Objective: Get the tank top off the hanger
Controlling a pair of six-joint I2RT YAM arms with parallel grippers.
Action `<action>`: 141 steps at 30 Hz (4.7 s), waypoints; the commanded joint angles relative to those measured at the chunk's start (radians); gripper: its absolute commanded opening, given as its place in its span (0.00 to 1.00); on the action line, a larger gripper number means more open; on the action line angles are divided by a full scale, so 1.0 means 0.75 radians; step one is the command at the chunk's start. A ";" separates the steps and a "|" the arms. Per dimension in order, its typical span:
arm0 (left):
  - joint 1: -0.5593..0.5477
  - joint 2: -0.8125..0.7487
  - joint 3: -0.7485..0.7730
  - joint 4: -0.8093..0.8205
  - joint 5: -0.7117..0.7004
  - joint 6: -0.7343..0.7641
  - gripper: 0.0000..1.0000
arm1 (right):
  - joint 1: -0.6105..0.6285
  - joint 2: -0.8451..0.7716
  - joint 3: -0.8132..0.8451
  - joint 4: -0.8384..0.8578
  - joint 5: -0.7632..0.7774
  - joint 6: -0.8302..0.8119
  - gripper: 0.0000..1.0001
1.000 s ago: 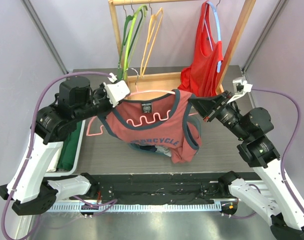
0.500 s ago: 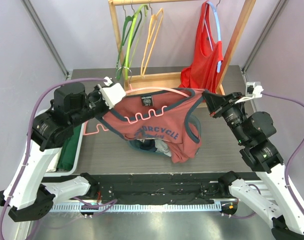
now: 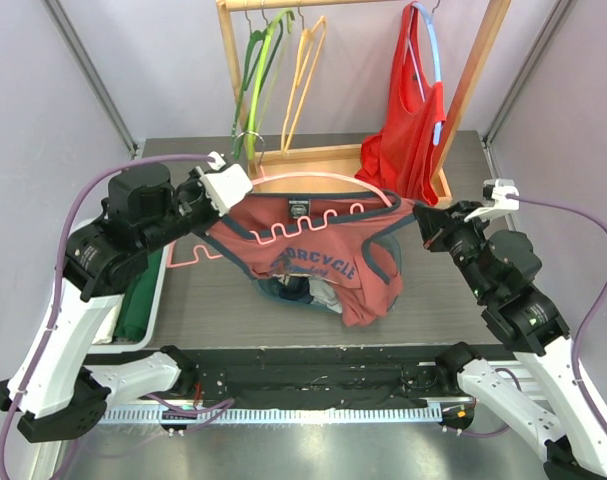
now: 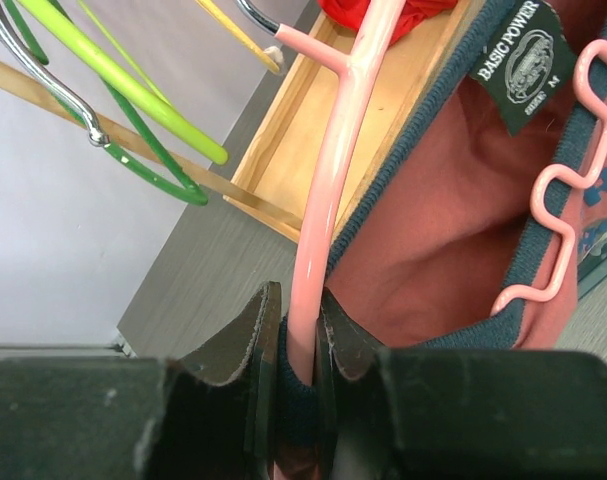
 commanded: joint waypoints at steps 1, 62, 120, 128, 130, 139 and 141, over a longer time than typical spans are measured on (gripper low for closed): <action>0.026 -0.017 0.076 0.161 -0.169 -0.032 0.00 | -0.022 -0.070 -0.022 -0.118 0.237 -0.070 0.01; -0.326 0.531 0.803 0.272 -0.290 0.135 0.00 | 0.007 0.447 -0.196 -0.038 -0.605 -0.213 0.11; -0.308 0.304 0.167 0.386 -0.482 0.012 0.00 | 0.305 0.110 -0.139 -0.159 -0.338 -0.419 1.00; -0.312 0.331 0.187 0.567 -0.708 0.037 0.00 | 0.305 0.200 0.295 -0.431 0.076 -0.487 1.00; -0.312 0.331 0.215 0.567 -0.695 0.029 0.00 | 0.305 0.269 0.380 -0.533 0.181 -0.462 1.00; -0.332 0.300 0.212 0.381 -0.475 0.123 0.00 | 0.305 0.125 0.479 -0.258 0.133 -0.591 1.00; -0.334 0.288 0.193 0.340 -0.419 0.123 0.00 | 0.305 0.126 0.506 -0.192 0.041 -0.685 1.00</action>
